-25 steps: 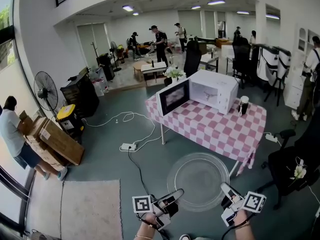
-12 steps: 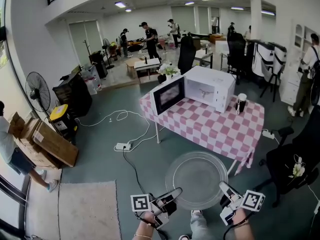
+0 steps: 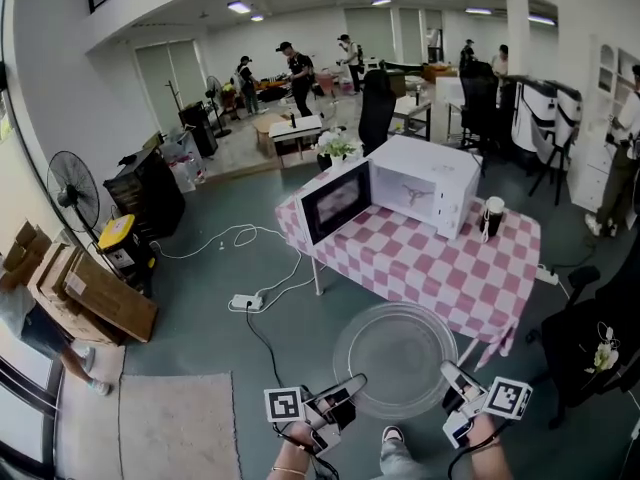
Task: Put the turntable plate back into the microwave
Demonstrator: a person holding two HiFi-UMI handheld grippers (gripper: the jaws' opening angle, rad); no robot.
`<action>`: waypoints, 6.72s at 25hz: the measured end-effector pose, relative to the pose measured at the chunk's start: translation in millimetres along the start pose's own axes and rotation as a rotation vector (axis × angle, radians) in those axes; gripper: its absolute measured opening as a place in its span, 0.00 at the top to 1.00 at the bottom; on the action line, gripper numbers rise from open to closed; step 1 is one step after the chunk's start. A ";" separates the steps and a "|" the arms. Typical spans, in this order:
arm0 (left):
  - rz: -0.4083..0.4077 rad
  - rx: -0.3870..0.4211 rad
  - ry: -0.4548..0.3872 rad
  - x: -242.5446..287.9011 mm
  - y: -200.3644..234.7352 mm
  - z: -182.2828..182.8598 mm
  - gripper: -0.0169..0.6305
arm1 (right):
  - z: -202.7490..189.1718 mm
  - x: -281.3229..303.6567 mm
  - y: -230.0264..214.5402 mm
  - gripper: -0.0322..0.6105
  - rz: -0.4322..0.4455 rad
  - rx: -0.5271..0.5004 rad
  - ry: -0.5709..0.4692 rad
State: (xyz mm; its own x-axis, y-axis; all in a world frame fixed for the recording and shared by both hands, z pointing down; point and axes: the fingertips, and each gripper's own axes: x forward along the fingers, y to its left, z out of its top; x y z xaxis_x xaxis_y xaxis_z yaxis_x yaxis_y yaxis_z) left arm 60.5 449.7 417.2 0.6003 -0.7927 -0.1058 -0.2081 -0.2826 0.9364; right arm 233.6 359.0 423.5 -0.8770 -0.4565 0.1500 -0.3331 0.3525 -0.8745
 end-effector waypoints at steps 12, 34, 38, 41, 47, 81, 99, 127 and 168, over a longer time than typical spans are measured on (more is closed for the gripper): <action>0.020 -0.013 -0.054 85.2 40.8 90.1 0.90 | 106.1 92.8 -26.0 0.83 0.062 -0.032 0.058; 0.032 -0.033 -0.024 182.9 106.7 219.3 0.90 | 207.7 208.8 -87.8 0.83 -0.018 0.052 0.029; 0.019 -0.020 0.018 205.6 123.8 269.7 0.90 | 238.3 256.3 -77.6 0.83 0.064 0.029 -0.025; 0.016 0.000 0.067 222.3 137.8 311.7 0.90 | 257.8 285.5 -89.8 0.83 0.006 0.017 -0.053; 0.016 0.013 0.156 259.2 166.7 384.7 0.90 | 296.7 341.1 -108.5 0.83 -0.069 0.023 -0.115; -0.089 -0.252 0.121 341.3 319.7 436.6 0.92 | 348.8 442.4 -222.5 0.83 -0.166 0.083 -0.236; -0.081 -0.266 0.073 358.4 335.9 447.9 0.92 | 368.4 467.8 -237.0 0.83 -0.228 0.065 -0.278; -0.026 -0.230 -0.055 381.8 340.8 459.4 0.91 | 342.4 403.2 -239.2 0.74 -0.679 -0.277 -0.215; 0.017 -0.256 -0.235 456.3 354.9 490.9 0.91 | 326.3 383.0 -248.0 0.93 -0.904 -0.481 -0.072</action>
State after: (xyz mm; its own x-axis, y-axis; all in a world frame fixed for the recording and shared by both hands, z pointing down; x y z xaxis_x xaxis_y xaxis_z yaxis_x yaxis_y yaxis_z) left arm -118.5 -277.5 537.0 0.3981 -0.9073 -0.1354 0.0012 -0.1471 0.9891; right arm 93.4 -169.9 547.4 -0.2112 -0.7563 0.6191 -0.9765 0.1352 -0.1680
